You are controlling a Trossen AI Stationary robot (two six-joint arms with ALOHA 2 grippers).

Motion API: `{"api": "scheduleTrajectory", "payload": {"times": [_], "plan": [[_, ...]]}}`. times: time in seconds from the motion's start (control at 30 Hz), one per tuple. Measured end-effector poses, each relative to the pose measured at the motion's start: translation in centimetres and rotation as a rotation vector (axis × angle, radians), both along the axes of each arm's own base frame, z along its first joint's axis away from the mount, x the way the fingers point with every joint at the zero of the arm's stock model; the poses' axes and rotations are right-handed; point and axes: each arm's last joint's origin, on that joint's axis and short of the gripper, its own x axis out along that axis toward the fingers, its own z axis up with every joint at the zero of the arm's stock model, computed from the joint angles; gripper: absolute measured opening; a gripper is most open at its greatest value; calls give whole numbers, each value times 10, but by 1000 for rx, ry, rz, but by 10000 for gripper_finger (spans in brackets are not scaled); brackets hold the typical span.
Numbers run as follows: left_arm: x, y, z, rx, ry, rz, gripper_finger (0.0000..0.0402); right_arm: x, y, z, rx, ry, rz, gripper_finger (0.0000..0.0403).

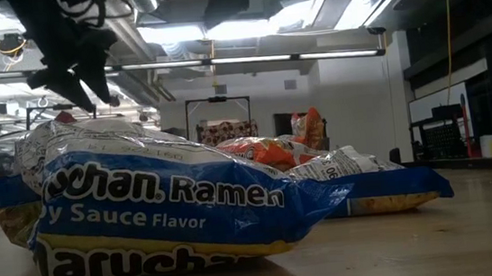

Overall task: Sort Maruchan noodles
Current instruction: Put the top red noodle pack into the top transparent bin

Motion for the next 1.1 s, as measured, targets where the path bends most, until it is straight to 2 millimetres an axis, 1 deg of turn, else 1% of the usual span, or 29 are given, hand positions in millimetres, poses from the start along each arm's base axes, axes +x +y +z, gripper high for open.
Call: {"api": "scheduleTrajectory", "payload": {"times": [0.27, 0.5, 0.87, 0.97, 1.1], "plan": [[10, 7, -14, -81, 98, -3, 212, -2, 1, -3, 14, 34, 6, 170], [14, 12, -21, -115, 139, 5, 212, -2, 1, -3, 15, 34, 6, 170], [21, 14, -32, -185, 196, -34, 212, -2, 1, -3, 14, 34, 6, 170], [23, 14, -34, -210, 200, -43, 203, -2, 1, -3, 15, 36, 6, 170], [25, 15, -36, -232, 209, -48, 171, -3, 1, -3, 17, 45, 6, 170]]}}
